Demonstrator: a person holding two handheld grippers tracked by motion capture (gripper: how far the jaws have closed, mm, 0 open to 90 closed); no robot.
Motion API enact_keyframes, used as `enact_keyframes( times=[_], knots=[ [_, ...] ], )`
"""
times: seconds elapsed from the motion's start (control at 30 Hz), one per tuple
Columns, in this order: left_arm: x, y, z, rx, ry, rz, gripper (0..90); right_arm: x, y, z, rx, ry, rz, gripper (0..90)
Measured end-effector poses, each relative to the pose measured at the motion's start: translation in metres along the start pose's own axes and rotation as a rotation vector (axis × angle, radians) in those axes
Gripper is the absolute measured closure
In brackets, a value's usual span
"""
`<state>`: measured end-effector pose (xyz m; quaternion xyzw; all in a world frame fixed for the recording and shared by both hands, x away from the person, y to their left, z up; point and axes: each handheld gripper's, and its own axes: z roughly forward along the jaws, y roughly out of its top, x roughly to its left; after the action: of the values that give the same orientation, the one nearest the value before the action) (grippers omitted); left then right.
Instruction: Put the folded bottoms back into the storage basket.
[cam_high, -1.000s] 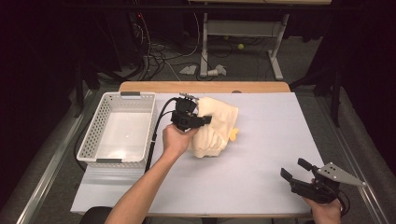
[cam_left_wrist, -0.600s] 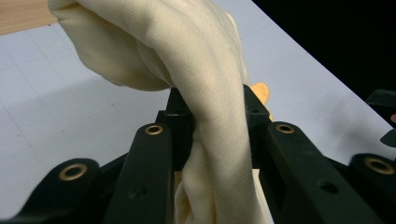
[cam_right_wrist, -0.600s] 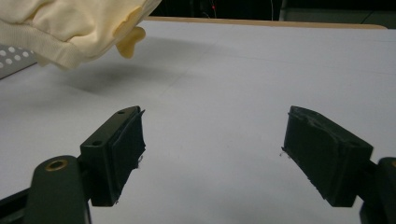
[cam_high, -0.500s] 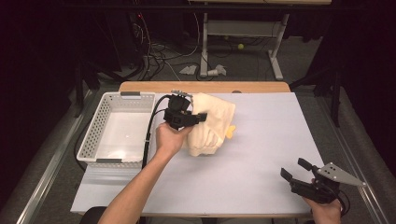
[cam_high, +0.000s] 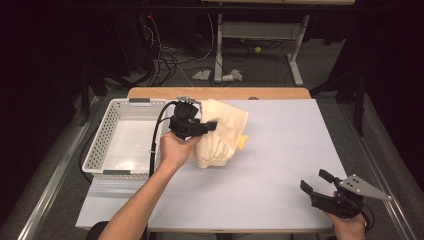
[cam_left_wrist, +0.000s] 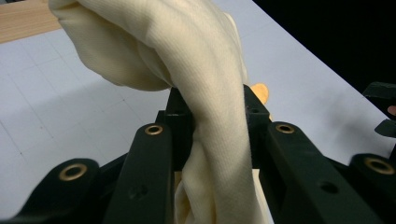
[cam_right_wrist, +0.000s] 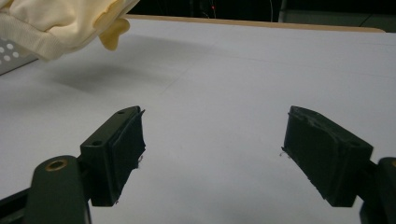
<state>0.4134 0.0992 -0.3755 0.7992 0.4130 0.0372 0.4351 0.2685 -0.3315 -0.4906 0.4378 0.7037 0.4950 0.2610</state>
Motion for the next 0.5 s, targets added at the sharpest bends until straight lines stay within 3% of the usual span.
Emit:
enact_keyframes(
  times=[0.5],
  knots=[
    [0.002,0.001,-0.022,-0.027,-0.011,-0.003,69.8,0.000,0.000,0.000,0.002,-0.002,0.000,21.0]
  ],
)
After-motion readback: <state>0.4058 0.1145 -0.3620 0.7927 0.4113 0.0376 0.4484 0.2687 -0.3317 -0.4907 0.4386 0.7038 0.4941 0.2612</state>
